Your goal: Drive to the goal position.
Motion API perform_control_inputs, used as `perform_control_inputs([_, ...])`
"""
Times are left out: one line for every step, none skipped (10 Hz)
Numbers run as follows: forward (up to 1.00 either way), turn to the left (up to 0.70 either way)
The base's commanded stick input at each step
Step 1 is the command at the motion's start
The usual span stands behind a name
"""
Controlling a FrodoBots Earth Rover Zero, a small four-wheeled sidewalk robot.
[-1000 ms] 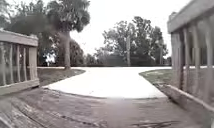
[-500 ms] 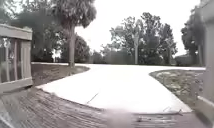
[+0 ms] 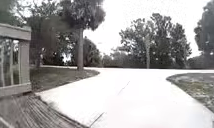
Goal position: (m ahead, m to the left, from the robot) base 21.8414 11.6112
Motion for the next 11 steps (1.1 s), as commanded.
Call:
perform_control_inputs([0.85,0.0])
perform_control_inputs([0.85,0.0])
perform_control_inputs([0.85,0.0])
perform_control_inputs([0.85,0.0])
perform_control_inputs([0.85,0.0])
perform_control_inputs([0.85,0.0])
perform_control_inputs([0.85,0.0])
perform_control_inputs([0.85,0.0])
perform_control_inputs([0.85,0.0])
perform_control_inputs([0.85,0.0])
perform_control_inputs([0.85,0.0])
